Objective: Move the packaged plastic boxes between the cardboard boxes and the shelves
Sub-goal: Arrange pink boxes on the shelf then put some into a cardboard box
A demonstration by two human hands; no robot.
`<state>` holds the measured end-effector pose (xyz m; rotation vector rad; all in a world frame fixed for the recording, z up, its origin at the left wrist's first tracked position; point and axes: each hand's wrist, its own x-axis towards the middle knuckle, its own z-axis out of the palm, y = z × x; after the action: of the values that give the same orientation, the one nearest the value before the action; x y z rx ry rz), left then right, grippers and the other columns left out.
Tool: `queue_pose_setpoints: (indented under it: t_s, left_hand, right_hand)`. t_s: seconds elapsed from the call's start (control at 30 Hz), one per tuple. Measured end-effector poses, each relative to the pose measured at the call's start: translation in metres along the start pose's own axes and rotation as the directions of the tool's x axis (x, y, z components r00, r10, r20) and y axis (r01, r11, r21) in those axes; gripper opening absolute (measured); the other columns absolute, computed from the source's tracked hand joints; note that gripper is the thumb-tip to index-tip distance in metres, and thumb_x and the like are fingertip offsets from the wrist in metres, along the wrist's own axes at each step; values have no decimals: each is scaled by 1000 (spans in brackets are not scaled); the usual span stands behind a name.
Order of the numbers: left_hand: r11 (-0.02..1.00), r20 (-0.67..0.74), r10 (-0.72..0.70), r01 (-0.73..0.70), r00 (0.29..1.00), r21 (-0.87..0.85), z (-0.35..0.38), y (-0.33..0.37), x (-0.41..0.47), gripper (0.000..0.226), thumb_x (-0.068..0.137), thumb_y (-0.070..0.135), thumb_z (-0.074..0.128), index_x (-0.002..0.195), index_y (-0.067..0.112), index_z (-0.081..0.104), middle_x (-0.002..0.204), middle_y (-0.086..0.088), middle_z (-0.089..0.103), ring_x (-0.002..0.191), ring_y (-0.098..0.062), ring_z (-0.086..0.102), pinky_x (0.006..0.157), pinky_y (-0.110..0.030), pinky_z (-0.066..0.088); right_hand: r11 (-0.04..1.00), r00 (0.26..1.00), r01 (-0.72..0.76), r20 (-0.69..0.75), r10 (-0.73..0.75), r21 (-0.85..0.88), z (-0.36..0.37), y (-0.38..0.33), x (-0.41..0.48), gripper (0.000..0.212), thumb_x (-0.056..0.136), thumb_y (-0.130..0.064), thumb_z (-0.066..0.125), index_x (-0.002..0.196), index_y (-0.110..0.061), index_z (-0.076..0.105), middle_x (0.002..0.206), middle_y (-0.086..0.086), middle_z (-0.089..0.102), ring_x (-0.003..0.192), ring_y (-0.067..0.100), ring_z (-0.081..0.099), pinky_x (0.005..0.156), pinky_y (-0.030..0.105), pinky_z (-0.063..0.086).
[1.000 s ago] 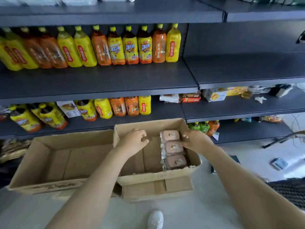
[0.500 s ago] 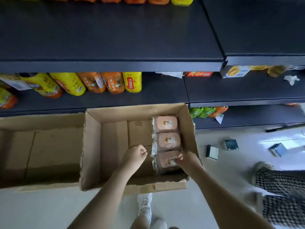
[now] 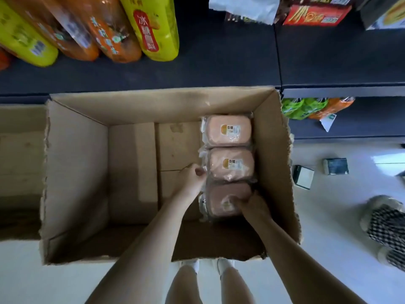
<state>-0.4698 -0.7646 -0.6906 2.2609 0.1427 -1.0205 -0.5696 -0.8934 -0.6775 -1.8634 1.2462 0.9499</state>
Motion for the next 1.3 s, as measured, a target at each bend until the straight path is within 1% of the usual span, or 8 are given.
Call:
queue_pose_setpoints:
  t_s: [0.27, 0.43, 0.57, 0.7, 0.8, 0.97, 1.13, 1.3]
  left_hand:
    - [960, 17, -146, 145, 989, -241, 35, 13, 22, 67, 72, 48, 76, 119, 10, 48, 110, 0, 60, 95, -18, 58, 77, -26, 44]
    - [965, 61, -169, 177, 984, -191, 33, 22, 26, 53, 72, 47, 76, 110, 12, 63, 99, -3, 67, 88, -22, 62, 72, -27, 47]
    - [930, 89, -204, 222, 975, -294, 22, 26, 12, 48, 75, 43, 74, 106, 7, 64, 73, 3, 56, 61, -12, 50, 53, -22, 38]
    - [871, 75, -248, 256, 966, -420, -2, 23, -14, 47, 79, 39, 72, 112, 8, 60, 88, -1, 63, 69, -9, 54, 54, -20, 37]
    - [835, -53, -233, 173, 971, -522, -30, 23, -39, 44, 81, 32, 71, 116, 10, 58, 107, -10, 65, 90, -16, 61, 66, -22, 41]
    - [846, -213, -137, 3, 967, -533, -93, 32, -96, 27, 77, 37, 74, 94, 22, 60, 95, -2, 66, 74, -13, 59, 54, -23, 41]
    - [809, -341, -73, -145, 937, -570, -160, 60, -161, 25, 83, 31, 71, 100, 16, 60, 77, 9, 60, 64, -8, 56, 38, -15, 39]
    - [699, -415, -40, -271, 909, -662, -245, 81, -222, 20, 83, 31, 71, 94, 16, 64, 85, -6, 63, 67, -20, 52, 53, -26, 33]
  right_hand:
    - [978, 998, -60, 24, 57, 202, 4, 17, 20, 85, 68, -39, 83, 133, 0, 46, 133, 13, 55, 122, 27, 54, 94, 29, 45]
    - [982, 999, -35, 30, 30, 185, -1, 20, 11, 90, 67, -50, 80, 135, -3, 43, 134, 10, 55, 124, 25, 52, 96, 27, 41]
    - [980, 1000, 14, 5, -16, 200, -4, 25, 5, 85, 68, -49, 79, 132, -4, 46, 128, 11, 59, 119, 27, 56, 93, 29, 44]
    - [975, 994, 106, -44, -99, 197, -9, 29, -8, 80, 68, -50, 78, 127, -4, 51, 119, 11, 64, 108, 29, 61, 84, 30, 48]
    - [974, 984, 162, -99, -148, 156, -17, 28, -26, 78, 68, -51, 77, 126, -6, 50, 114, 10, 65, 104, 30, 62, 77, 29, 47]
    - [969, 961, 214, -205, -187, 120, -45, 3, -66, 80, 65, -58, 74, 125, -11, 47, 117, 11, 61, 110, 32, 56, 90, 38, 47]
    - [931, 917, 306, -323, -233, 198, -85, -40, -127, 75, 62, -60, 74, 118, -18, 48, 114, 8, 60, 107, 31, 56, 88, 40, 46]
    - [851, 863, 439, -399, -310, 289, -124, -97, -214, 75, 51, -70, 66, 106, -23, 45, 106, 2, 59, 96, 26, 58, 80, 35, 47]
